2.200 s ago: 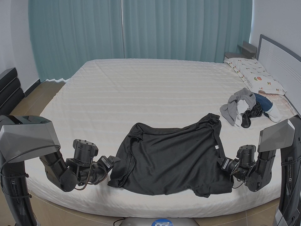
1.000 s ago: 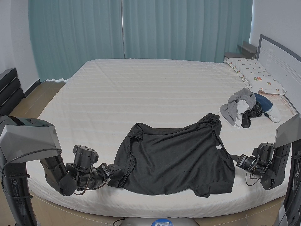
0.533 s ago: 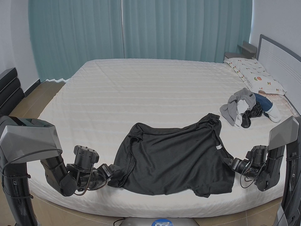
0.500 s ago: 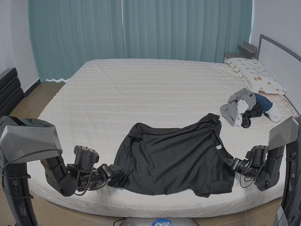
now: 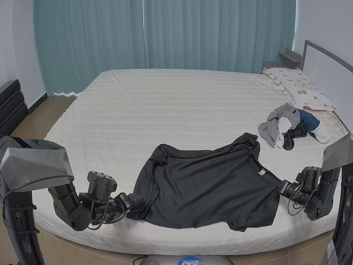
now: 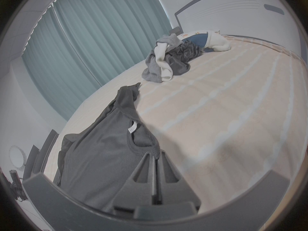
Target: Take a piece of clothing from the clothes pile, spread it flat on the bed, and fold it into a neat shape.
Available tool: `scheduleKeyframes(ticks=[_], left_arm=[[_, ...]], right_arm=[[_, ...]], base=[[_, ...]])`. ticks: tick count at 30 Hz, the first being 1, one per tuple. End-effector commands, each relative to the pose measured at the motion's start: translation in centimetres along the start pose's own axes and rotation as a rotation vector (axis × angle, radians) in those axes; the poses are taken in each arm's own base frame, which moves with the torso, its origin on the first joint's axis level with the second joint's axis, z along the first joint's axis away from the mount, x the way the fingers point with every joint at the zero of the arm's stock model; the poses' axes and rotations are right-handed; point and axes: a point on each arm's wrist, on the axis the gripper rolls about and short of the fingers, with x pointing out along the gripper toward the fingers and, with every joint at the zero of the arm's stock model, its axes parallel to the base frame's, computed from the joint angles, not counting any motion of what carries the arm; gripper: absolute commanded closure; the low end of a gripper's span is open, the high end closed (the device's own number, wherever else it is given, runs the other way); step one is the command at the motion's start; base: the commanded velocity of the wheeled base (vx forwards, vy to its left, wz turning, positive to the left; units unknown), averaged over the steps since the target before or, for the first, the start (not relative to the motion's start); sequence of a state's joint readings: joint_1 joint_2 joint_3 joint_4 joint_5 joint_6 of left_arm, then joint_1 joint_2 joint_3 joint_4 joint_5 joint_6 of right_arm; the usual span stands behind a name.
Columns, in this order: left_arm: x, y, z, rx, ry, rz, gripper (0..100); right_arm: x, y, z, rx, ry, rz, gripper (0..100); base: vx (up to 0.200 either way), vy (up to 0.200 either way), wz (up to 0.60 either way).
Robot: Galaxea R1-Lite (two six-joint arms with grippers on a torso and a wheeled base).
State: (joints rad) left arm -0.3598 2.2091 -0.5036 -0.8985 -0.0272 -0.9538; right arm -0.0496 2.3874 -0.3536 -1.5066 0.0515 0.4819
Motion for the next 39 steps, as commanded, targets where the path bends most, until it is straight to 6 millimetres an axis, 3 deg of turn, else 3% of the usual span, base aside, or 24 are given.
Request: scheduleKeyframes(ticks=[1,16,29,30,39], left_arm=[[0.3,0.0,-0.6,0.012,-0.011,0.027,0],[0.5,-1.3,-1.5,0.050,-0.028,-0.024,0],[2.0,-2.2,-2.7,0.127,-0.030,-0.014,0],[2.1,-2.1,-2.8,0.132,-0.025,-0.009,100],[1.5,-0.5,-3.0,0.141,-0.007,0.047,100]], right_arm=[[-0.6,-0.6,1.5,0.016,-0.054,-0.017,100],[-0.4,-0.7,1.5,0.012,-0.061,-0.020,100],[-0.4,-0.6,1.4,0.010,-0.056,-0.017,100],[-0.4,-0.6,1.4,0.010,-0.055,-0.018,100],[-0.2,-0.6,1.5,0.011,-0.064,-0.010,100]], base=[[0.000,0.000,0.00],[0.000,0.000,0.00],[0.000,0.000,0.00],[0.000,0.000,0.00],[0.000,0.000,0.00]])
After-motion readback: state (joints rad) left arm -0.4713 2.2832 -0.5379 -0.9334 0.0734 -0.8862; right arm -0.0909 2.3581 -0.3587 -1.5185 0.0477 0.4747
